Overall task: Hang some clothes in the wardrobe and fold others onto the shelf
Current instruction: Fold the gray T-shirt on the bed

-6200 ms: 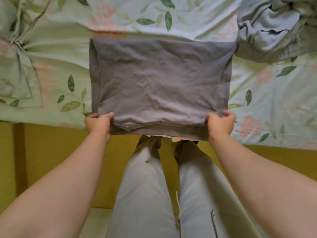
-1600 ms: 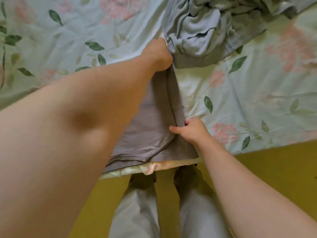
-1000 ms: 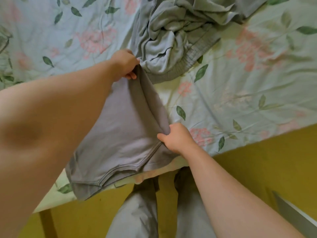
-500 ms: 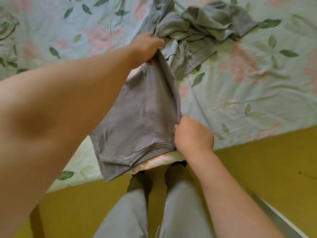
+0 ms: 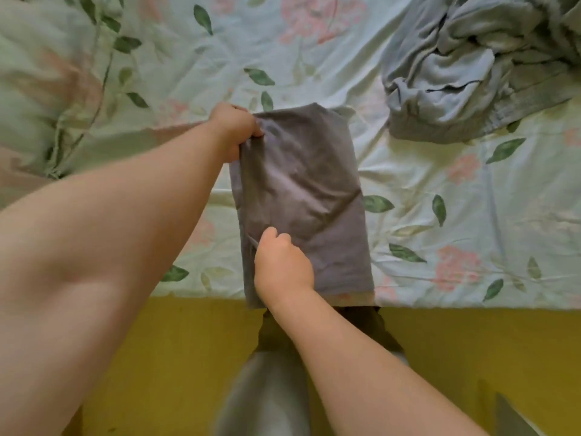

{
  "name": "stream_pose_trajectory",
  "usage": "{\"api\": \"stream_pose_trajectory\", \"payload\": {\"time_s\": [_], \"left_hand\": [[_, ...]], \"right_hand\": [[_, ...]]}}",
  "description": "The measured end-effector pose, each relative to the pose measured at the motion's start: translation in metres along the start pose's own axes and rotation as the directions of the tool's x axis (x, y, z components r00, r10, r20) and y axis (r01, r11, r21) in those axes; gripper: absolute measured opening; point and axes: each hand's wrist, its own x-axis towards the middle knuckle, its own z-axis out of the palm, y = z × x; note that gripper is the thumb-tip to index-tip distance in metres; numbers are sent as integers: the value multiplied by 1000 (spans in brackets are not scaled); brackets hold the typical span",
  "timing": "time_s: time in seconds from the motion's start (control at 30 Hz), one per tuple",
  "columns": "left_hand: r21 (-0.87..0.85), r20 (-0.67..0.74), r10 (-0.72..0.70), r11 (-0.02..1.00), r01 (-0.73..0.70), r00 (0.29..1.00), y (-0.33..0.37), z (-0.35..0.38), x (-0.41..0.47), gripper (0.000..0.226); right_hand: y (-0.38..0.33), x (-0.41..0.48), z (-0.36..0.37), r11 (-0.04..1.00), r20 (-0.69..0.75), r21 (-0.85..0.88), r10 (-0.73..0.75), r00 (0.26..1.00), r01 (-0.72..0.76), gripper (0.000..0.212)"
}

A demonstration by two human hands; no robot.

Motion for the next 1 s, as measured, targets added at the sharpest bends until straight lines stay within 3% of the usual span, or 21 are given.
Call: {"api": "stream_pose_trajectory", "payload": {"time_s": [0.07,0.13,0.3,0.4,0.53,0.57,0.63,0.7,0.77,0.87,1.0], "left_hand": [[-76,-28,-52,996,50,998,-29,-8,16,20],[-137,-53,-84,988,76,995,-54,-12,28,31],[-221,-92,-52,975,30,994,-77,-15,47,24],[-133,-146,5,991,-24,989,-82,-18,52,16],[100,-247,72,994,-49,966,-96,-22,55,31],[100,-253,70,994,-45,965,-99,-23,56,32],[87,-245,49,996,-28,968,-98,-23,59,33],[99,-205,20,995,0,979,-93,-26,61,34],[53,-131,-16,998,23,991,-87,-31,64,39],[-68,-28,-73,995,71,997,-82,-35,68,46],[-167,37,-73,983,78,997,-76,-30,69,24]], "right_hand": [[-8,19,20,1000,29,-16,26,999,-26,27],[-11,33,37,998,48,-26,65,997,-64,25],[-14,56,66,990,7,-54,132,991,-132,24],[-16,60,75,987,45,-66,146,988,-143,23],[-14,70,48,985,161,-69,166,973,-156,53],[-11,77,33,989,110,-61,144,983,-138,57],[0,95,-3,998,-136,-17,60,989,-63,47],[18,118,-47,1000,-436,12,-6,900,13,26],[39,143,-92,1000,-572,21,14,820,-2,26],[59,175,-142,998,-425,-10,59,903,-70,37],[57,183,-174,988,-133,-152,-2,991,-18,27]]}}
